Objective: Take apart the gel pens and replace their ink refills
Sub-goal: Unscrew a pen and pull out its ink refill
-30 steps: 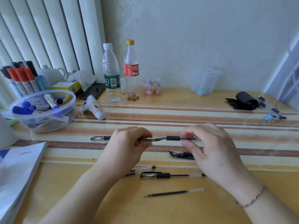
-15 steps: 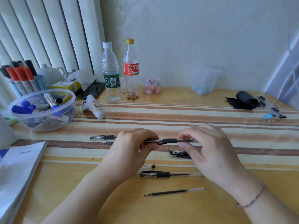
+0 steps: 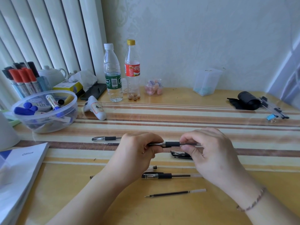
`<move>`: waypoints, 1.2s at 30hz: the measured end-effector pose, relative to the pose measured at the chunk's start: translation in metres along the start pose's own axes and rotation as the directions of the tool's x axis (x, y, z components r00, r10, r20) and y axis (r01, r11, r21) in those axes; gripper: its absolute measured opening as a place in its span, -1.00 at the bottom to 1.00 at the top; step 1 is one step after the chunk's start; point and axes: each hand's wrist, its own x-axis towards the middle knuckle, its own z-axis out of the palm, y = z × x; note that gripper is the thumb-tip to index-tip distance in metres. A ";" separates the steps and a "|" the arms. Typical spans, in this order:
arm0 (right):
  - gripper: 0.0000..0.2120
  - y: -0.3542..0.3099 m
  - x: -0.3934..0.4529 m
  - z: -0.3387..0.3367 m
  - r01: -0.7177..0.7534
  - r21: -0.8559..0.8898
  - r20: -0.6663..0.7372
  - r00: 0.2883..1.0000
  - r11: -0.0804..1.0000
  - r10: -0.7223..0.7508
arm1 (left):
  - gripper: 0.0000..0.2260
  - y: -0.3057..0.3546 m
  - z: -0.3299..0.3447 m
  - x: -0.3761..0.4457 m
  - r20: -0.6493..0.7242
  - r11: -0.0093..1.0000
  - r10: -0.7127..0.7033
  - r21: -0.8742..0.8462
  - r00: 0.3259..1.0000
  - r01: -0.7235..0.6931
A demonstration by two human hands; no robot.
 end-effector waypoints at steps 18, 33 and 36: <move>-0.95 0.071 0.008 -0.004 -0.394 -0.168 0.188 0.887 0.904 0.422 | -0.77 -0.003 0.000 -0.001 -0.017 0.987 -0.040 0.157 0.999 0.043; -0.85 0.078 0.006 0.002 -0.403 -0.125 0.223 0.879 0.907 0.422 | -0.81 -0.012 0.001 -0.002 0.050 0.981 -0.040 0.193 0.998 0.029; -0.82 0.080 0.007 0.003 -0.405 -0.099 0.236 0.878 0.909 0.417 | -0.81 -0.012 0.001 -0.002 0.056 0.980 -0.039 0.195 0.998 0.027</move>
